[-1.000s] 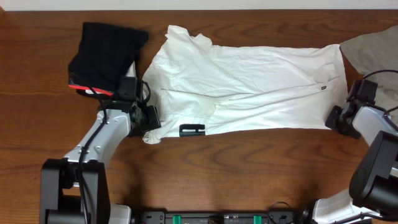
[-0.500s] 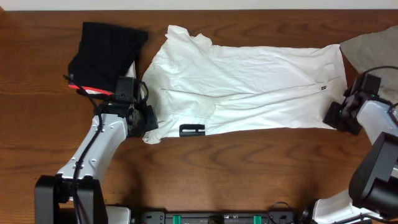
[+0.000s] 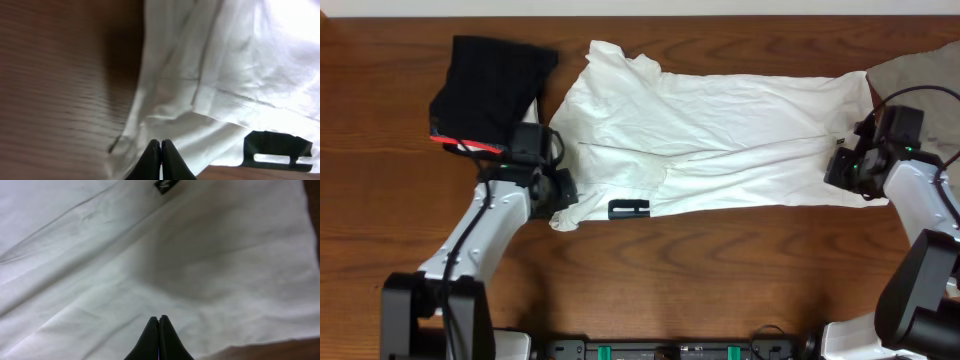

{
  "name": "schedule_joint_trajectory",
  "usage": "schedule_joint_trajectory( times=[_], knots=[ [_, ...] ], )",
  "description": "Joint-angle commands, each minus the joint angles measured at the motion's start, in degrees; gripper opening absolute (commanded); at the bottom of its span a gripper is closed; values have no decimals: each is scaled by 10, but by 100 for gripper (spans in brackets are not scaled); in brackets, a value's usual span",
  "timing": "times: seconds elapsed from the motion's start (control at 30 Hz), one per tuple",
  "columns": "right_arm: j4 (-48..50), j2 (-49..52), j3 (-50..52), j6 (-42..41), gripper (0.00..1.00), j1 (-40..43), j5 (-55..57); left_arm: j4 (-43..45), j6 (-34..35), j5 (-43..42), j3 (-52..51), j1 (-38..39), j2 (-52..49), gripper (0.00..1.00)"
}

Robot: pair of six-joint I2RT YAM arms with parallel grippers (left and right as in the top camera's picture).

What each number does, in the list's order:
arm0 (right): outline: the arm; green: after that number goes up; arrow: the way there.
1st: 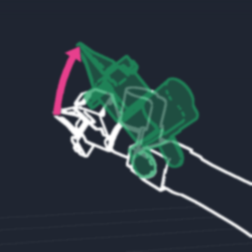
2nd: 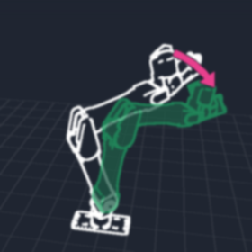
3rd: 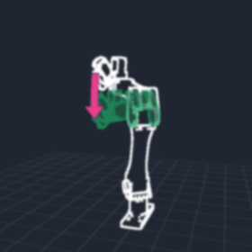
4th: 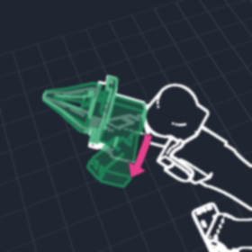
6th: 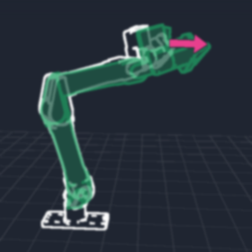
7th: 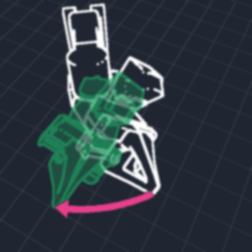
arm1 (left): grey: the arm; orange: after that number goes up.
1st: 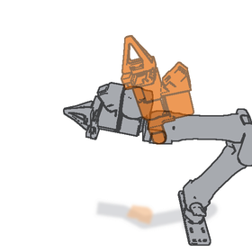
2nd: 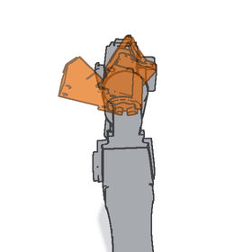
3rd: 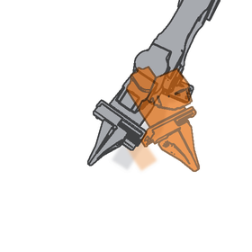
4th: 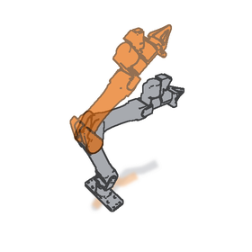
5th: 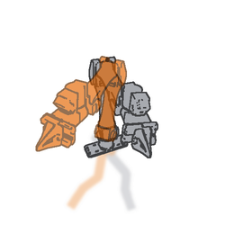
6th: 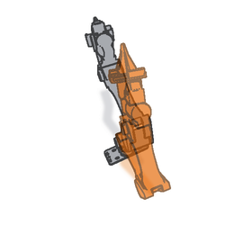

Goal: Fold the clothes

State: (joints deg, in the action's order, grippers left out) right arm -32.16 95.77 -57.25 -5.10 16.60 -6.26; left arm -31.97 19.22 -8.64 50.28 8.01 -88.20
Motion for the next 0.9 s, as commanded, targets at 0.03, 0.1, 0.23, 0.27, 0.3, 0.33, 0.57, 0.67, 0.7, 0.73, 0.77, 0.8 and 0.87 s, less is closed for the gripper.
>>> schedule_joint_trajectory(
  times=[0.03, 0.1, 0.23, 0.27, 0.3, 0.33, 0.57, 0.67, 0.7, 0.73, 0.77, 0.8, 0.87],
  knots=[
    [26, 14, 30, 16, 1, -8, -7, 21, 12, 1, 8, 31, -40, 6],
    [41, 16, 42, 16, 1, -8, -7, 28, 12, 3, 8, 37, -55, 6],
    [78, 16, 71, 16, 1, -8, -7, 30, 12, 5, 8, 38, -78, 6],
    [85, 16, 77, 16, 1, -8, -6, 29, 12, 8, 8, 38, -82, 6],
    [88, 16, 80, 16, 1, -8, -6, 29, 12, 13, 8, 38, -88, 6],
    [89, 16, 83, 16, 1, -7, -3, 29, 12, 19, 8, 38, -93, 6],
    [31, 16, 83, -52, 1, 0, 95, 29, 12, 57, 8, 38, -132, 6],
    [14, 16, 83, -52, 1, 4, 123, 29, 11, 67, 8, 38, -136, 6],
    [12, 16, 83, -52, 1, 5, 128, 29, 10, 68, 8, 38, -136, 6],
    [11, 16, 83, -52, 1, 5, 130, 28, 10, 68, 8, 38, -136, 6],
    [11, 16, 83, -52, 1, 6, 129, 27, 10, 68, 8, 38, -136, 6],
    [10, 16, 83, -52, 1, 7, 129, 24, 9, 68, 8, 38, -136, 6],
    [9, 16, 83, -52, 1, 6, 129, 17, 10, 68, 8, 38, -136, 6]
  ],
)
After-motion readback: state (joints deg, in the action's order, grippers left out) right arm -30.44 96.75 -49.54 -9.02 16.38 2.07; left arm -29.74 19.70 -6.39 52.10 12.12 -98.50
